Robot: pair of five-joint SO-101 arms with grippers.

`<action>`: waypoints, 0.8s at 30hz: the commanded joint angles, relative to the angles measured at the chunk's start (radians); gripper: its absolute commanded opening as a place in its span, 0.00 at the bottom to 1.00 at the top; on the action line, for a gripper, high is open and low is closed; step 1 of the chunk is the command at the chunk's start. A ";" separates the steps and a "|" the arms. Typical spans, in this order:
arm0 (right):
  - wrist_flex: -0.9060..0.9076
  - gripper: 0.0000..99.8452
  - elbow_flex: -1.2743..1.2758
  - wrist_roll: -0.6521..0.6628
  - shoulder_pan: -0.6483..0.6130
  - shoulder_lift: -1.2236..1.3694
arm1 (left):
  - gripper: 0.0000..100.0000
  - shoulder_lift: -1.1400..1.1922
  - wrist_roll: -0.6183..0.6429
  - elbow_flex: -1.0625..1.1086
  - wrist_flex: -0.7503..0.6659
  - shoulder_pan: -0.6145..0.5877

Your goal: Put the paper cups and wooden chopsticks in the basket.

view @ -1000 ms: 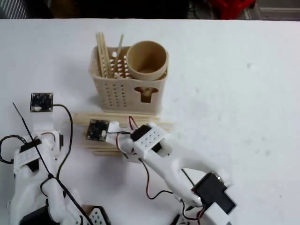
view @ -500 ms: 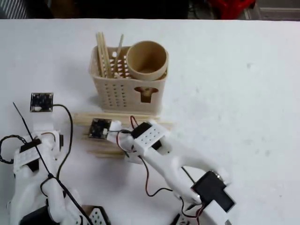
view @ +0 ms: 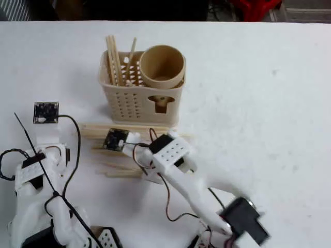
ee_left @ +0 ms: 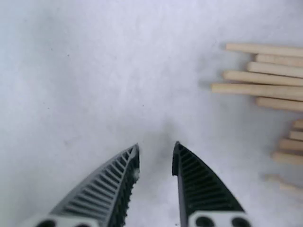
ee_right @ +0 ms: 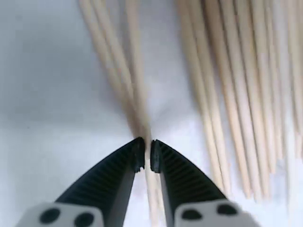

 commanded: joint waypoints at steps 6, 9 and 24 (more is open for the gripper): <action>0.042 0.02 0.008 -0.080 0.105 -0.257 | 0.13 -0.002 -0.012 -0.003 -0.018 -0.007; 0.081 0.02 0.014 -0.086 0.110 -0.305 | 0.13 -0.002 -0.012 -0.003 -0.018 -0.007; -0.064 0.17 -0.021 0.003 -0.088 -0.090 | 0.13 -0.001 0.038 -0.023 -0.038 -0.160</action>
